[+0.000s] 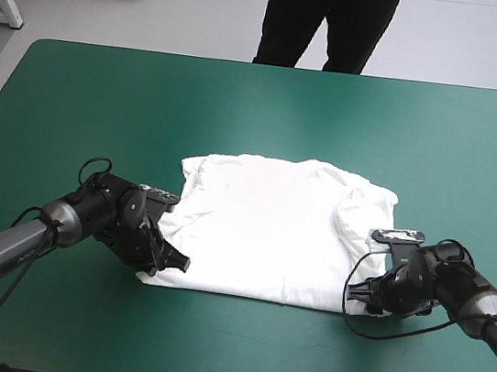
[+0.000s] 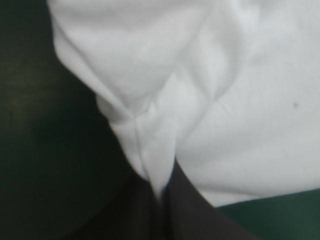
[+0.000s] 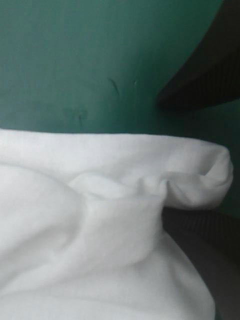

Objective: Fold the cloth

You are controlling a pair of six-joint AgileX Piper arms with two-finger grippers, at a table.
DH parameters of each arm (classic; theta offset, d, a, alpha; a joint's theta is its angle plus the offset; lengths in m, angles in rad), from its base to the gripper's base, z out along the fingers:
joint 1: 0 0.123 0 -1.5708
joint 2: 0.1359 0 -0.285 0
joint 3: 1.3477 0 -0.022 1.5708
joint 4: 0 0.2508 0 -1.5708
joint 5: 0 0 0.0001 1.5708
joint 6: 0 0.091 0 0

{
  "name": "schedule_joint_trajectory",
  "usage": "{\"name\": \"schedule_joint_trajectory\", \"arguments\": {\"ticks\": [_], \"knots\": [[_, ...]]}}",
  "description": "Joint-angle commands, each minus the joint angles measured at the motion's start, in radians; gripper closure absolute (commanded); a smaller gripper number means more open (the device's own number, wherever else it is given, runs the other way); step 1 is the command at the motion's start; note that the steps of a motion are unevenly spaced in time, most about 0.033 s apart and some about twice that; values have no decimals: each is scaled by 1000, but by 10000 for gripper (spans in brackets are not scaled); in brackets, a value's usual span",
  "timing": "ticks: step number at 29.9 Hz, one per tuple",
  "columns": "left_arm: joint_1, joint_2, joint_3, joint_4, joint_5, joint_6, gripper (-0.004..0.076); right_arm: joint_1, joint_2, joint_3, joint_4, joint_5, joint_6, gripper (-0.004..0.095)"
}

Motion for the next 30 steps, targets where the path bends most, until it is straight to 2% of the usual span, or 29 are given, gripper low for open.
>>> {"name": "schedule_joint_trajectory", "arguments": {"ticks": [1, 5, 7, 13, 23, 30], "knots": [[-10, 16, 18, -66, -22, -6, 733, 1, 53, 6, 40, -54, -30, 539], [-10, 16, 18, -66, -30, -10, 733, 1, 69, 6, 109, -52, -69, 825], [-10, 13, 18, -66, -41, -10, 733, 1, 69, 6, 124, -52, -79, 925], [-10, -14, 10, -54, -33, -6, 733, 1, 58, 3, 124, 41, -79, 925], [-10, -249, 10, -61, 12, -23, 733, 1, -131, -122, 126, 227, -92, 925], [-10, -355, -1, -59, 39, -48, 733, 1, -233, -242, 126, 274, -71, 925]]}}
